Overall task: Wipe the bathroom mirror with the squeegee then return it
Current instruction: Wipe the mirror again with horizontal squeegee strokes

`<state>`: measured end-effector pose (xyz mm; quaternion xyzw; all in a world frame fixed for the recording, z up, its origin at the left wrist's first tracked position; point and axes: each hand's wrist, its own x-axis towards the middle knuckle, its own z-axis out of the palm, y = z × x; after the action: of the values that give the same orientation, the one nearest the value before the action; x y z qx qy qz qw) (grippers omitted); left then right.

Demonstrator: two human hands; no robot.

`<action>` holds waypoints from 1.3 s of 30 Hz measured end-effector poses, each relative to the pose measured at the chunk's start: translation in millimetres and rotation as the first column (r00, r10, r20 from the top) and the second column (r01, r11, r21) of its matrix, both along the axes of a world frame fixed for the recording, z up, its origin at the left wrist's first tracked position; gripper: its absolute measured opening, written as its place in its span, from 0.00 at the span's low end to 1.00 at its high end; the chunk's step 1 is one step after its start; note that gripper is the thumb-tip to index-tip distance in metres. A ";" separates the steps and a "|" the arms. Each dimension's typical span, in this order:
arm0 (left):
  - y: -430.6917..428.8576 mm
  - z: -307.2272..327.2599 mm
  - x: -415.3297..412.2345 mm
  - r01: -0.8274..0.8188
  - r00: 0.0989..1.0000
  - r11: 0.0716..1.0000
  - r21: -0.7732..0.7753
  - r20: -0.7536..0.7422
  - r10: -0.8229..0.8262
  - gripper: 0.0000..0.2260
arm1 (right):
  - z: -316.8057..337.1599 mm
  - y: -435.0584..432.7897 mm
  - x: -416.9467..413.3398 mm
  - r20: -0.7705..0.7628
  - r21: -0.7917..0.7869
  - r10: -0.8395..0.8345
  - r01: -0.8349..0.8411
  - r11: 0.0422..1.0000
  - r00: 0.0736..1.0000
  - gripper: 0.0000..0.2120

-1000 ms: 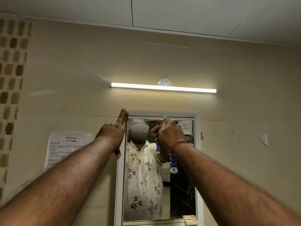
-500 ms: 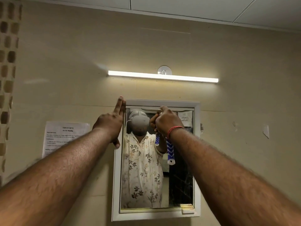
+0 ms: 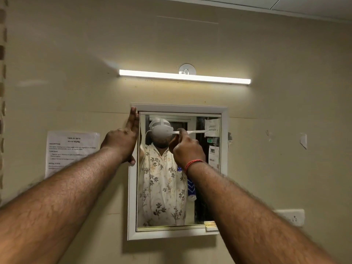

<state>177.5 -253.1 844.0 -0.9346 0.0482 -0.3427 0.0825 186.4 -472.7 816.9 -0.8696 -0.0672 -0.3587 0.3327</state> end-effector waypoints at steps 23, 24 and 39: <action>12.0 -83.9 10.2 0.124 0.992 0.989 -0.085 -0.011 -0.125 0.74 | -155.0 5.4 4.6 -0.115 0.016 -0.046 0.048 0.999 0.992 0.35; 12.5 -88.7 10.1 0.126 0.992 0.988 -0.089 -0.010 -0.127 0.74 | -163.9 5.4 5.4 -0.121 0.022 -0.047 0.050 0.999 0.991 0.35; 28.3 -203.1 9.7 0.127 0.981 0.989 -0.079 -0.140 -0.137 0.77 | -277.1 2.0 -10.9 -0.239 0.016 -0.063 0.069 0.997 0.969 0.33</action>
<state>187.2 -224.7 641.0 -0.9540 0.1041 -0.2801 0.0232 175.5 -470.7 539.8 -0.9039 0.0065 -0.2635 0.3369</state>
